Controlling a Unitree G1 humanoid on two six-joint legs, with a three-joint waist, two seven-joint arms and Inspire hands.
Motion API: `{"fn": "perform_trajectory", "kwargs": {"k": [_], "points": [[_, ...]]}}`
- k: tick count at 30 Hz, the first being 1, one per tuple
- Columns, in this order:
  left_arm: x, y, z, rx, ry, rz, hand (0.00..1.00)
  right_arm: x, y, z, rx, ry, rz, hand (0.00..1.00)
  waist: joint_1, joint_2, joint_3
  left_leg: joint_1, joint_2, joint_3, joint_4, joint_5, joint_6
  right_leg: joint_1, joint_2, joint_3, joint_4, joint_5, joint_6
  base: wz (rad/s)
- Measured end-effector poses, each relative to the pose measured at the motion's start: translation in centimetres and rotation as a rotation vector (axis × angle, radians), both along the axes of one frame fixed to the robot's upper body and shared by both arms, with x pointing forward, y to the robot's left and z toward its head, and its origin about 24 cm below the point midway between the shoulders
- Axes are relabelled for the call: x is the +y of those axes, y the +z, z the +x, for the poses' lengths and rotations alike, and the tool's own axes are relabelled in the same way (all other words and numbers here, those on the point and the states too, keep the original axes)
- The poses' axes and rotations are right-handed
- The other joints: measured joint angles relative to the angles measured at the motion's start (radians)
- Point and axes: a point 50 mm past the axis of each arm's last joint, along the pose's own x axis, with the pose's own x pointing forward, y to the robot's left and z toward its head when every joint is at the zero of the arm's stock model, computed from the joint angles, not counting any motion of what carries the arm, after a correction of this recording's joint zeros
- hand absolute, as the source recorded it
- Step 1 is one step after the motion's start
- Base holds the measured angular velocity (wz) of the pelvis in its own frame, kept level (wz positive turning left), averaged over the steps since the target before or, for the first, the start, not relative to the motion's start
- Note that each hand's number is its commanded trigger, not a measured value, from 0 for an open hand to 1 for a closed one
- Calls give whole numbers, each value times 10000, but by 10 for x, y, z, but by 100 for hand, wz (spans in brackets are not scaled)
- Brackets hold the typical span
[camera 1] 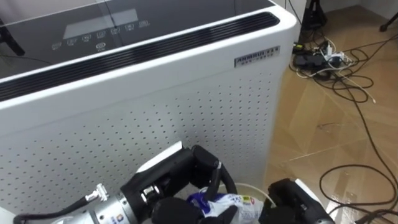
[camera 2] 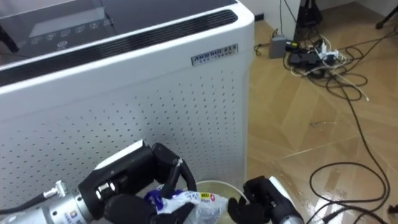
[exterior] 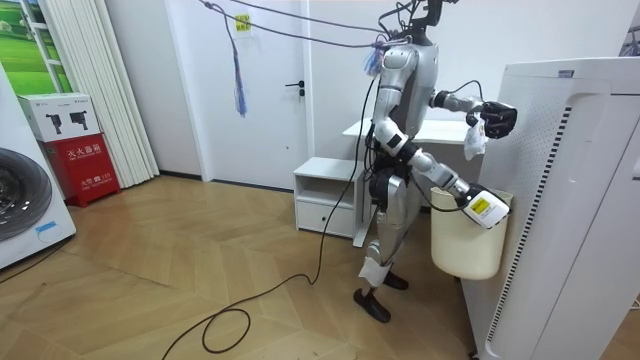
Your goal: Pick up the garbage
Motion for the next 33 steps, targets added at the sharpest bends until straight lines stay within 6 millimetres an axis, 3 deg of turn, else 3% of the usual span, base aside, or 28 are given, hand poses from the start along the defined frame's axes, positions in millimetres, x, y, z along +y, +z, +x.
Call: {"fn": "perform_trajectory", "kwargs": {"k": [5, 10, 21, 22, 23, 24, 33], "points": [[-2, -10, -1, 366, 52, 53, 100, -1, -9, 0, 301, -255, 233, 100, -36, -84, 67, -200, 6, 21, 98, 3, 5, -155, -2, 11, 2, 16, -27, 0], [-6, -11, -1, 274, 112, -212, 100, 3, -10, 0, 271, -291, 204, 100, 28, -120, 74, -625, 39, 139, 219, 18, 28, -696, -13, 105, 247, 13, -59, -7], [-9, -39, 2, 881, 608, 632, 100, 19, -14, 0, 371, 5, 607, 100, -69, -247, 92, -900, 47, 328, 281, 22, 34, -1101, -17, 308, 388, 21, -65, -5], [-10, -40, 2, 890, 624, 705, 80, 20, -16, -1, 418, -15, 659, 100, -69, -262, 90, -909, 49, 328, 288, 22, 34, -1101, -17, 296, 389, 20, -65, 4], [-12, -42, 2, 898, 664, 697, 45, 22, -19, -2, 498, -52, 749, 100, -68, -286, 96, -946, 57, 326, 313, 22, 33, -1119, -18, 272, 398, 21, -65, 7], [-16, -42, 3, 916, 718, 511, 0, 23, -21, -3, 583, -83, 771, 100, -79, -302, 100, -999, 64, 325, 352, 22, 33, -1143, -23, 240, 405, 22, -67, 7], [-34, -41, 9, 619, 1017, -237, 0, 30, -31, -8, 1013, -227, 977, 100, -87, -357, 115, -1190, 80, 331, 585, 21, 34, -1276, -57, 204, 574, 32, -87, 2]]}}
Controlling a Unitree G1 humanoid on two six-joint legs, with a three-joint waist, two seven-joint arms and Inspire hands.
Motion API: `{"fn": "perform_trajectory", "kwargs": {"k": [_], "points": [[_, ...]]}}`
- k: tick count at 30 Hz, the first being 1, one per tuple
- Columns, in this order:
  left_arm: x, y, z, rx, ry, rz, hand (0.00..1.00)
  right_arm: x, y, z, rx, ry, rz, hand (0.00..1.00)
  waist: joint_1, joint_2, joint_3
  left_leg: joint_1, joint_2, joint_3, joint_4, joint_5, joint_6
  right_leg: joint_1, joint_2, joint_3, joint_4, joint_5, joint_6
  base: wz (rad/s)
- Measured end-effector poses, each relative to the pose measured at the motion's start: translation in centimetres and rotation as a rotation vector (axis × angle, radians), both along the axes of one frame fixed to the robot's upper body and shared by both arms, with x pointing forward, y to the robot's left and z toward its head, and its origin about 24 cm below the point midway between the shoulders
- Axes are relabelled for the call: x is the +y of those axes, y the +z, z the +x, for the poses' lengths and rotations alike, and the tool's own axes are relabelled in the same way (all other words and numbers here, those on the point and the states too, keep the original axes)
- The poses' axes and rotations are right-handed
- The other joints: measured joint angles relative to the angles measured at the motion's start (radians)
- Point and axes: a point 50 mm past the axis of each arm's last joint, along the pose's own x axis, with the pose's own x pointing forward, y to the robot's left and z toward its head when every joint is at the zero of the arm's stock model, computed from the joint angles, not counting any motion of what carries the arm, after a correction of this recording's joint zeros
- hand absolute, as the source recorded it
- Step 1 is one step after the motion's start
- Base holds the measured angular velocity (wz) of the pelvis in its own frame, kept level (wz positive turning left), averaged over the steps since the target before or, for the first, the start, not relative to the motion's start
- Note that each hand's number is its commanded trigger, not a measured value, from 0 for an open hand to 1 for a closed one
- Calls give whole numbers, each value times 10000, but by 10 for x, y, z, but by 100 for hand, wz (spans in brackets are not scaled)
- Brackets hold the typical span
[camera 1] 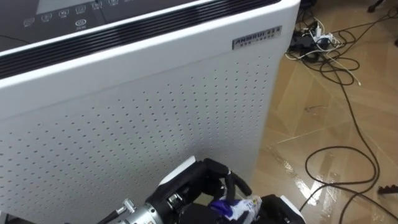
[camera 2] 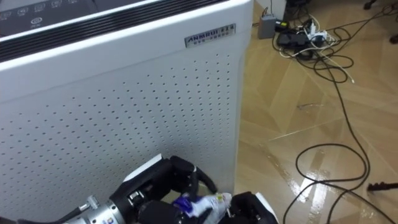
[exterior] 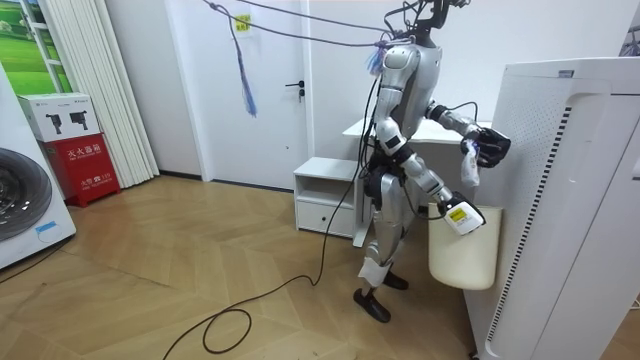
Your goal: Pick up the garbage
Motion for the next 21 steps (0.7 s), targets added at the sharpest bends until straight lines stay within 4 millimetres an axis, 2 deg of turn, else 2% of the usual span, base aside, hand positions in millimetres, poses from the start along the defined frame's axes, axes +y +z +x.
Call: {"fn": "perform_trajectory", "kwargs": {"k": [21], "points": [[-1, -6, 0, 217, 275, 50, 0, 2, 0, 0, 60, 305, 209, 100, -82, -4, -4, -266, 11, -11, 318, -1, 1, -177, -32, -27, 154, 14, -26, 0]]}}
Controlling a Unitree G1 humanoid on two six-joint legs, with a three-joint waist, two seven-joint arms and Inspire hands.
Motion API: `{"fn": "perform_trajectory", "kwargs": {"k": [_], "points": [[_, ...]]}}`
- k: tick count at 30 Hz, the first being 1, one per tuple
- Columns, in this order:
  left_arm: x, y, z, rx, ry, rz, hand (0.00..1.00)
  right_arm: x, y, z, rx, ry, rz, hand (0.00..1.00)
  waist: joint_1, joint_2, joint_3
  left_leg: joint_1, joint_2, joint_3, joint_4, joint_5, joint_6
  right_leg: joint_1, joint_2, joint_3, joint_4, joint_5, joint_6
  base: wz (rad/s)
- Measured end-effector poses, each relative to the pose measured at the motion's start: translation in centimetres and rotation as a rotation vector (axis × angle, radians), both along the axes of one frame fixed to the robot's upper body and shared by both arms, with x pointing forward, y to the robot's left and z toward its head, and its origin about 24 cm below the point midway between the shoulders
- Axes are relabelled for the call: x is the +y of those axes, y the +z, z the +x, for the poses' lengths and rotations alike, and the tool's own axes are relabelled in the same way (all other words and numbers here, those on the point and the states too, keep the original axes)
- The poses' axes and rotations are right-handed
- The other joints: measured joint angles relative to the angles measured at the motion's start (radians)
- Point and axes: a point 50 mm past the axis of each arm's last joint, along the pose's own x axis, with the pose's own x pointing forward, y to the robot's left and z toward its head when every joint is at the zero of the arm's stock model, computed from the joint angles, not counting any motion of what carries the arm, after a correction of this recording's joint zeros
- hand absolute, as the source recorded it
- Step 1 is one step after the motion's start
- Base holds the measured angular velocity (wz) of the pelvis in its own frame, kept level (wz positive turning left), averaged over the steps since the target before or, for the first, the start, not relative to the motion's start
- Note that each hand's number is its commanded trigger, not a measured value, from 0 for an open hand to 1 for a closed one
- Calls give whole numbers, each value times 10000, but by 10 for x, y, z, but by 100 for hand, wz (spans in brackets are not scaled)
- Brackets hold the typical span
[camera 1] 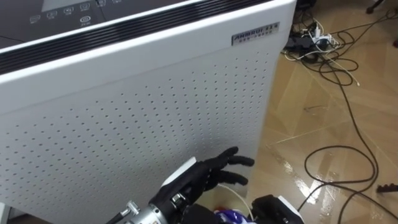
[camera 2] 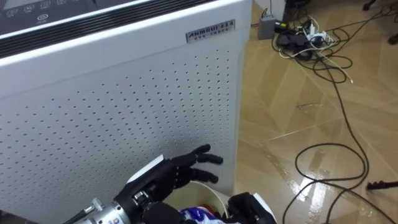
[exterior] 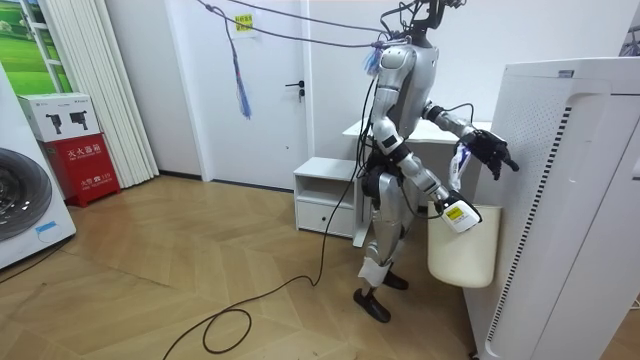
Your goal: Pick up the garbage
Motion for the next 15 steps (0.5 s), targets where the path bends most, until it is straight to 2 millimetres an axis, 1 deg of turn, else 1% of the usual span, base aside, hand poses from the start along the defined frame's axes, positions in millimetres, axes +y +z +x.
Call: {"fn": "perform_trajectory", "kwargs": {"k": [7, 15], "points": [[2, -1, -1, 40, 19, 101, 0, -2, 0, 0, 5, 28, -43, 100, -57, -5, -3, 7, 0, 11, -1, 0, 0, -1, 0, 30, 8, 0, 0, 0], [13, -7, -5, 248, 73, 501, 0, -12, 4, 3, -92, -104, -51, 100, -36, -37, -26, 31, -8, 9, -6, 0, 0, 9, 4, 40, -17, 1, 2, 0]]}}
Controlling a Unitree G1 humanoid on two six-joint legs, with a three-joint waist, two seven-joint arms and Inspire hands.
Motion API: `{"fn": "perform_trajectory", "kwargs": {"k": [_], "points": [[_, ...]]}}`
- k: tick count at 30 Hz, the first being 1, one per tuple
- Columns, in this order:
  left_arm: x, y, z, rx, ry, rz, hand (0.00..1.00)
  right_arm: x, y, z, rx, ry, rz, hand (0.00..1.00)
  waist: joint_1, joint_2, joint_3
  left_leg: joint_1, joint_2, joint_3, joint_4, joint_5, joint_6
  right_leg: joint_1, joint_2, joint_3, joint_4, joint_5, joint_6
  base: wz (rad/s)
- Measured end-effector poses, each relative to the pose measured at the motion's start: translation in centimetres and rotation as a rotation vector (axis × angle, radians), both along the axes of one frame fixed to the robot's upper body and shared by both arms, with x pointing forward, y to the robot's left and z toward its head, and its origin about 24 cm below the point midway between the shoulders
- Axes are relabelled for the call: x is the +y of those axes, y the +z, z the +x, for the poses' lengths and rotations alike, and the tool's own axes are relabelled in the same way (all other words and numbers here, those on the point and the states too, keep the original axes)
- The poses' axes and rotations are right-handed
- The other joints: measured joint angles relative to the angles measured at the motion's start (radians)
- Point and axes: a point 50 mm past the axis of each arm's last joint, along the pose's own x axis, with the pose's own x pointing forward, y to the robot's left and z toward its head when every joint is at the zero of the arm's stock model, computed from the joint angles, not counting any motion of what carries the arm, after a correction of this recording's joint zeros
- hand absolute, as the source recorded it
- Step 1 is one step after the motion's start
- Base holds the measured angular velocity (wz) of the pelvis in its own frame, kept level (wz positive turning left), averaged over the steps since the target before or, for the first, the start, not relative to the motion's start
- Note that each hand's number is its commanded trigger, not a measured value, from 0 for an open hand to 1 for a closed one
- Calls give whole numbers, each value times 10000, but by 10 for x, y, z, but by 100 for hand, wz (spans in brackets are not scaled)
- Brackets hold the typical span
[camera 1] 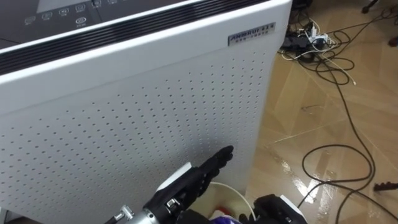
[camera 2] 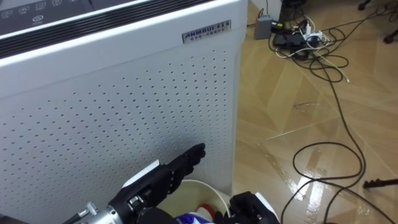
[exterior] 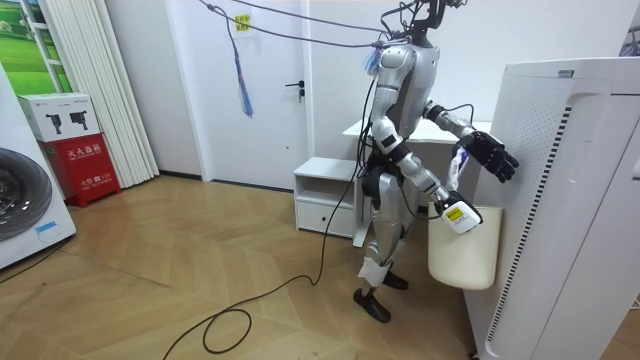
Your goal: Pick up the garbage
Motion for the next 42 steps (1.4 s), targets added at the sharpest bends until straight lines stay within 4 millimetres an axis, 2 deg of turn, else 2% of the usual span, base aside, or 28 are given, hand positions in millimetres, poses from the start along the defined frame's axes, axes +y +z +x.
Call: {"fn": "perform_trajectory", "kwargs": {"k": [5, 10, 13, 15, 17, 21, 31, 37, 40, 42], "points": [[5, -4, -5, 210, 174, 15, 0, -6, 5, 3, -203, 57, -207, 100, 78, 12, -15, 9, 8, -19, 6, 0, 0, 24, 6, -30, 4, 1, -2, 0], [8, -5, -5, 230, 104, 134, 0, -16, 7, 2, -205, 35, -486, 100, 227, 54, -68, 63, 5, -72, 2, 1, 0, 83, 3, -40, -3, 3, -5, 0], [17, -8, -8, 373, 411, 253, 0, -17, 6, 0, -121, 156, -559, 100, 220, 36, -81, 353, 2, -85, -98, 1, -1, 379, 18, -56, -177, 2, -5, 0], [27, -13, -14, 561, 780, 469, 0, -18, 3, -4, -2, 122, -588, 100, 235, -9, -126, 604, -8, -83, -238, 1, -1, 598, 27, -62, -208, -3, 2, 0], [35, -16, -17, 641, 1034, 702, 0, -19, 4, -4, -9, 112, -642, 100, 237, -57, -124, 689, -5, -81, -250, 1, -1, 680, 35, -60, -221, -3, 2, 0], [47, -21, -24, 885, 1387, 929, 0, -21, 0, -9, 150, 57, -664, 100, 241, -200, -179, 834, -6, -53, -257, 1, -1, 923, 37, -181, -357, 1, 3, 7], [63, -40, -43, 1905, 1929, 1270, 0, -21, 1, -12, 120, 52, -673, 100, 284, -243, -180, 906, -5, -56, -241, 0, 0, 1082, 49, -303, -405, -1, 1, 3], [65, -50, -48, 2393, 2298, 1226, 0, -29, 0, -16, 161, -326, -726, 100, 488, -201, -168, 1156, -35, -66, -388, 0, -1, 1334, 77, -319, -557, 6, -3, 0], [69, -67, -55, 3121, 2902, 1266, 0, -31, -4, -20, 295, -518, -811, 100, 485, -220, -175, 1444, -46, -48, -587, 2, -2, 1595, 96, -325, -702, -16, 7, 0], [76, -83, -66, 3947, 3560, 1288, 0, -33, -11, -33, 636, -728, -870, 100, 508, -306, -161, 1568, -65, -42, -641, 2, -3, 1753, 105, -363, -824, -39, 27, 6]]}}
